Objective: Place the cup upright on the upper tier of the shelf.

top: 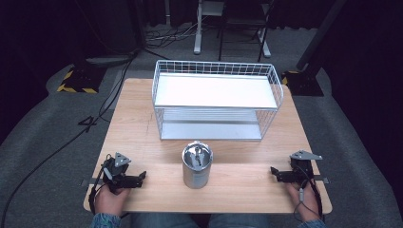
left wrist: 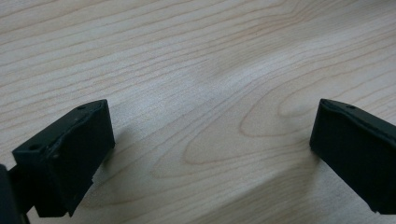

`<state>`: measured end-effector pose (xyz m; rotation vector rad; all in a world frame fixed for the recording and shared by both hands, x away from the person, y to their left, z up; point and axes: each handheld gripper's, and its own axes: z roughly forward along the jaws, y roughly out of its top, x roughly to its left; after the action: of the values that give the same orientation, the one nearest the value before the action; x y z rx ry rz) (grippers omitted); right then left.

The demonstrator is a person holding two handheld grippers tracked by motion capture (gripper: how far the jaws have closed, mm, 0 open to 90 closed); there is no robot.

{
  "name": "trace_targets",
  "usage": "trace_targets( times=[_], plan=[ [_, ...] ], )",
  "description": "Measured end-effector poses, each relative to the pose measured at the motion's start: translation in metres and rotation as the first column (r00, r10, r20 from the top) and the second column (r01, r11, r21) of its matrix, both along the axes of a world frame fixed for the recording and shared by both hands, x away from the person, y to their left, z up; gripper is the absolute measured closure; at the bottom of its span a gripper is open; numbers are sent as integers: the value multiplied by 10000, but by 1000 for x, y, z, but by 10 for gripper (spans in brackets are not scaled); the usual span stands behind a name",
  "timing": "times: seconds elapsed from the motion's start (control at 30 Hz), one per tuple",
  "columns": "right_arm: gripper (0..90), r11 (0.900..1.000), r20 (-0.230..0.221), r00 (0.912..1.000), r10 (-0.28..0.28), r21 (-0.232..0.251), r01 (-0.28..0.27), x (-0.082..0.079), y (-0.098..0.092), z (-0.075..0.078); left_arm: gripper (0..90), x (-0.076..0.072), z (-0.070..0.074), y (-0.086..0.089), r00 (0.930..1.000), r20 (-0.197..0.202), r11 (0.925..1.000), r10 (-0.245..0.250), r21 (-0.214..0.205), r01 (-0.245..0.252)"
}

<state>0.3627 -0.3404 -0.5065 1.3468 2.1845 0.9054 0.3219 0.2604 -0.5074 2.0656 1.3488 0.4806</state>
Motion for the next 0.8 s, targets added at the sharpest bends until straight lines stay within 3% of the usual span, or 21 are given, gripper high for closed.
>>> trace_targets(
  times=[0.53,0.7,0.8],
  plan=[
    [5,10000,-1,10000,-5,-1,5,0,0,0,11,-3,3,0,9997,-90,9996,249,-153,-250],
    [5,10000,-35,10000,-10,12,11,0,0,0,77,-9,15,3,9982,522,9955,307,-916,-258],
    [4,10000,-35,10000,-11,11,11,0,0,0,82,-12,21,2,9978,656,9956,75,-934,-14]
  ],
)
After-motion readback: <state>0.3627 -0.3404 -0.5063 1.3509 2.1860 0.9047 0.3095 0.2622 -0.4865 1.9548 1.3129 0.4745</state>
